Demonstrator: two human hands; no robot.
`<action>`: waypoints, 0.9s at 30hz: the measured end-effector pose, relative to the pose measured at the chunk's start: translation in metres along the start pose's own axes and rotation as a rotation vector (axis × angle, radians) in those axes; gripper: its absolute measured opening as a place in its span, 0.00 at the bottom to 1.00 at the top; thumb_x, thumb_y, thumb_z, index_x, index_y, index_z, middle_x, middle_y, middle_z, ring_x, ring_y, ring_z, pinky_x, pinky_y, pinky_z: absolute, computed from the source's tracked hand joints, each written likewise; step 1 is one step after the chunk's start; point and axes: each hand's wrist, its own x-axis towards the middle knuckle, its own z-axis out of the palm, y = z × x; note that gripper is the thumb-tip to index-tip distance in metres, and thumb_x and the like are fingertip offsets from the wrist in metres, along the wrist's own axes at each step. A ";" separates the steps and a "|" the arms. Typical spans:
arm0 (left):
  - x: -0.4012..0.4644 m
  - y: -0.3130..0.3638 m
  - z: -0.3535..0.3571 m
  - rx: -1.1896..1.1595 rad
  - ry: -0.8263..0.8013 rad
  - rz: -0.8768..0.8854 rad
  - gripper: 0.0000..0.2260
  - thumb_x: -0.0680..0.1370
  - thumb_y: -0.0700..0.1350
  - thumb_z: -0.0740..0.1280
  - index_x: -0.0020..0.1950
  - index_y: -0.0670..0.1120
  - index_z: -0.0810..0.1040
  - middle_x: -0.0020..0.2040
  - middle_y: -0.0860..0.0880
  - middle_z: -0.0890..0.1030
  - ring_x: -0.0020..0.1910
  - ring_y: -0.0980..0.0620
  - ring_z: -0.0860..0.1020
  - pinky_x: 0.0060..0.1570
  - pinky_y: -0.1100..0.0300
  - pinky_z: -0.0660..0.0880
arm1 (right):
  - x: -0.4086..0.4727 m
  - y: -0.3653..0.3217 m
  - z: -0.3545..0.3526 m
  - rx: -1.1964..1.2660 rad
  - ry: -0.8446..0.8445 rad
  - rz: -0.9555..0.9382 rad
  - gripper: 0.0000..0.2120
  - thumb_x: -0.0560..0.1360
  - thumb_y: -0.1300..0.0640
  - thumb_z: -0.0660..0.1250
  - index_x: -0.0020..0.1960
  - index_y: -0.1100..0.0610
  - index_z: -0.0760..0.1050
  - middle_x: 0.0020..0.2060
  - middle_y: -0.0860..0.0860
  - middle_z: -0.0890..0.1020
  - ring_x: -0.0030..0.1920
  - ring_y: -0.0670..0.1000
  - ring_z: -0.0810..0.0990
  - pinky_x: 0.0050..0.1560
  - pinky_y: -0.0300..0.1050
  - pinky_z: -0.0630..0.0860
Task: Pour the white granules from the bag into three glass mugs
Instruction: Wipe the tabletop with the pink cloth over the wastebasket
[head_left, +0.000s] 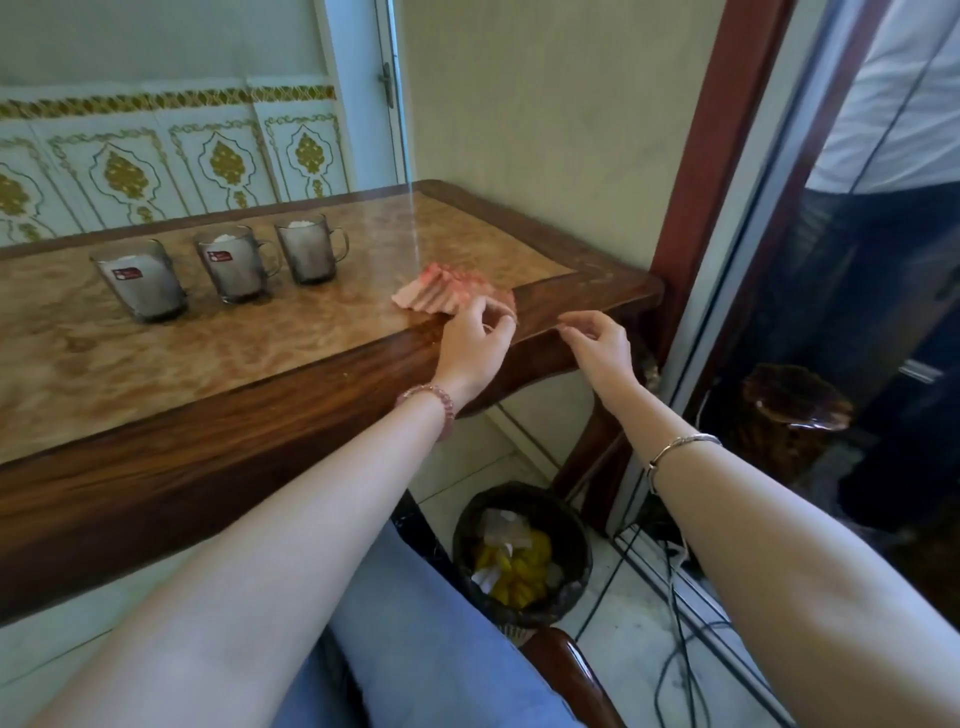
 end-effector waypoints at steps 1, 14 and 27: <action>-0.003 -0.002 0.005 0.013 -0.028 -0.011 0.02 0.77 0.44 0.63 0.44 0.49 0.75 0.43 0.47 0.82 0.40 0.48 0.80 0.49 0.49 0.77 | -0.001 0.008 -0.002 0.003 0.005 0.018 0.09 0.74 0.57 0.69 0.54 0.54 0.82 0.48 0.49 0.84 0.52 0.47 0.81 0.55 0.42 0.75; -0.011 -0.068 0.067 0.173 -0.442 -0.159 0.09 0.79 0.47 0.64 0.57 0.45 0.75 0.51 0.49 0.78 0.54 0.50 0.77 0.50 0.60 0.73 | -0.020 0.138 0.007 -0.054 -0.201 0.406 0.16 0.77 0.56 0.66 0.63 0.59 0.76 0.57 0.55 0.80 0.58 0.55 0.78 0.61 0.52 0.77; -0.003 -0.156 0.101 0.219 -0.562 -0.382 0.10 0.80 0.46 0.62 0.59 0.45 0.75 0.51 0.50 0.76 0.54 0.52 0.75 0.49 0.61 0.71 | -0.041 0.262 0.041 -0.141 -0.382 0.840 0.22 0.77 0.58 0.66 0.70 0.59 0.70 0.64 0.58 0.75 0.62 0.57 0.74 0.60 0.49 0.74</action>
